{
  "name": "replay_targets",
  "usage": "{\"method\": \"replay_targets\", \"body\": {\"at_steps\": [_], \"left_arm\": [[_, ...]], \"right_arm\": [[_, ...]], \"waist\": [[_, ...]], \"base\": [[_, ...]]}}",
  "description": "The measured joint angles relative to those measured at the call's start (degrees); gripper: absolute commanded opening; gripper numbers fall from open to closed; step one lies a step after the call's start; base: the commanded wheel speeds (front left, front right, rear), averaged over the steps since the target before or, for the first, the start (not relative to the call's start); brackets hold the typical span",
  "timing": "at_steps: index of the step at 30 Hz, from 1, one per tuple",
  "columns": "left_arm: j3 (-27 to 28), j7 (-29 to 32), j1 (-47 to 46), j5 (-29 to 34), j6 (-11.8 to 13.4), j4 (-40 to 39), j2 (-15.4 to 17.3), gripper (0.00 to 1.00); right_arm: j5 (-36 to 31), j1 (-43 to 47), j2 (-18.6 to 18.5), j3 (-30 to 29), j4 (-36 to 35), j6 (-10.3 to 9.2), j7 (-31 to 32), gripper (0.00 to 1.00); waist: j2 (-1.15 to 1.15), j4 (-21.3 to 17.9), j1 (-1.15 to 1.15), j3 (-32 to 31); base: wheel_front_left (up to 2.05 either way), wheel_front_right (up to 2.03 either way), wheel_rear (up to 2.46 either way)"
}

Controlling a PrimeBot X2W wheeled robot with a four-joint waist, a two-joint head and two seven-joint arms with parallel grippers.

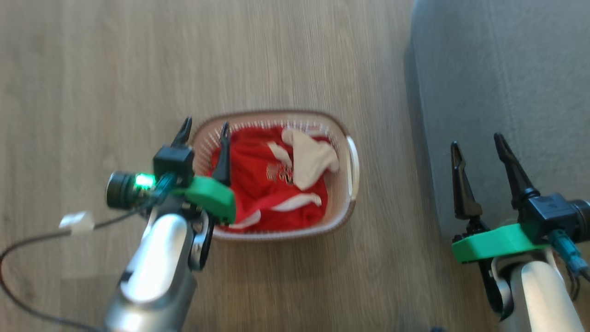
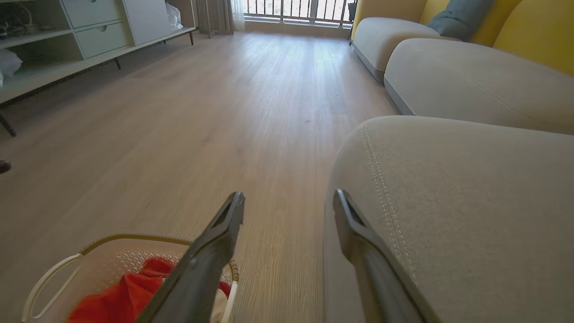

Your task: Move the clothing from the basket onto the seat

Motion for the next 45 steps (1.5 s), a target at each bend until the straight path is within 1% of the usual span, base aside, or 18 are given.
{"method": "replay_targets", "body": {"at_steps": [4, 7, 9, 13, 16, 18, 19, 21, 23, 28, 30, 33, 35, 36, 37, 39, 42, 45], "left_arm": [[-0.79, 0.00, -7.54, 3.52, -0.67, 7.34, -0.29, 1.00], [-1.03, 0.00, -13.78, 4.98, -2.02, 14.94, -0.30, 1.00], [-1.46, 0.00, -17.64, 5.38, -3.16, 20.71, -0.31, 1.00], [-4.14, 0.00, -24.74, 6.75, -6.36, 34.12, -0.37, 1.00], [-5.89, 0.22, -29.70, 7.49, -8.02, 40.74, -0.40, 1.00], [-8.14, 1.09, -33.21, 9.13, -8.54, 43.68, -0.41, 1.00], [-8.14, 1.09, -33.21, 9.13, -8.54, 43.68, -0.41, 1.00], [-10.56, 1.82, -36.00, 11.50, -9.24, 45.12, -0.44, 1.00], [-11.74, 2.93, -37.89, 11.51, -9.25, 45.73, -0.54, 1.00], [-14.06, 8.32, -40.49, 12.48, -7.90, 47.43, -0.49, 1.00], [-15.18, 10.23, -41.63, 13.35, -7.89, 47.70, -0.47, 1.00], [-16.51, 13.16, -42.86, 14.35, -7.47, 48.01, -0.45, 1.00], [-18.85, 15.57, -43.29, 16.22, -7.53, 48.20, -0.14, 1.00], [-20.90, 17.77, -43.34, 18.18, -8.00, 48.32, 0.40, 1.00], [-21.56, 18.78, -43.34, 18.69, -8.05, 48.40, 0.63, 1.00], [-22.58, 20.62, -43.34, 19.14, -8.11, 48.48, 0.94, 1.00], [-23.19, 23.52, -43.34, 19.45, -9.01, 48.49, 0.98, 1.00], [-23.17, 24.96, -43.33, 19.41, -9.00, 48.52, 0.98, 1.00]], "right_arm": [[0.96, -1.49, 0.00, 0.63, -2.69, 0.00, 0.00, 1.00], [1.89, -3.12, 0.00, 1.09, -5.04, 0.00, 0.00, 1.00], [2.37, -3.34, 0.00, 1.82, -6.27, 0.00, 0.00, 1.00], [3.24, -3.35, 0.01, 3.16, -7.50, 0.00, 0.00, 1.00], [4.48, -3.49, 0.01, 3.59, -8.13, 0.00, 0.00, 1.00], [4.61, -3.72, 0.01, 3.76, -8.24, 0.00, 0.00, 1.00], [4.61, -3.72, 0.01, 3.76, -8.24, 0.00, 0.00, 1.00], [4.80, -4.12, 0.01, 3.74, -8.34, 0.00, 0.00, 1.00], [5.52, -4.66, 0.01, 3.72, -8.72, 0.00, 0.00, 1.00], [6.64, -5.89, 0.01, 4.28, -10.09, 0.00, 0.00, 1.00], [7.44, -6.02, 0.01, 4.50, -10.50, 0.00, 0.00, 1.00], [7.64, -5.97, 0.01, 5.15, -11.06, 0.00, 0.00, 1.00], [7.65, -5.91, 0.01, 5.77, -11.07, 0.00, 0.00, 1.00], [8.31, -5.86, 0.02, 6.26, -11.07, 0.00, 0.00, 1.00], [8.54, -5.78, 0.02, 6.35, -11.07, 0.00, 0.00, 1.00], [8.65, -5.75, 0.02, 6.44, -11.07, 0.00, 0.00, 1.00], [9.31, -5.72, 0.02, 6.54, -11.11, 0.00, 0.00, 1.00], [9.77, -5.45, 0.02, 6.55, -11.44, 0.00, 0.00, 1.00]], "waist": [[0.00, -1.11, 0.00, 6.67], [0.00, -1.95, 0.01, 11.67], [0.00, -2.50, 0.01, 14.87], [0.00, -3.53, 0.01, 20.76], [0.00, -4.27, 0.01, 24.72], [0.00, -4.77, 0.01, 27.14], [0.00, -4.77, 0.01, 27.14], [0.00, -5.28, 0.01, 29.28], [0.00, -5.80, 0.00, 31.21], [0.00, -7.32, 0.00, 34.90], [0.00, -7.95, 0.01, 35.90], [0.00, -8.82, 0.00, 36.59], [0.00, -9.36, 0.00, 36.76], [0.00, -9.95, 0.00, 36.75], [0.00, -10.24, 0.00, 36.73], [0.00, -10.73, 0.00, 36.64], [0.00, -11.17, 0.00, 36.42], [0.00, -11.48, 0.00, 36.32]], "base": [[0.00, 0.00, 0.00], [0.00, 0.00, 0.00], [0.00, 0.00, 0.00], [0.00, 0.00, 0.00], [0.00, 0.00, 0.00], [0.00, 0.00, 0.00], [0.00, 0.00, 0.00], [0.00, 0.00, 0.00], [0.00, 0.00, 0.00], [0.00, 0.00, 0.00], [0.00, 0.00, 0.00], [0.00, 0.00, 0.00], [0.00, 0.00, 0.00], [0.00, 0.00, 0.00], [0.00, 0.00, 0.00], [0.00, 0.00, 0.00], [0.00, 0.00, 0.00], [0.00, 0.00, 0.00]]}}
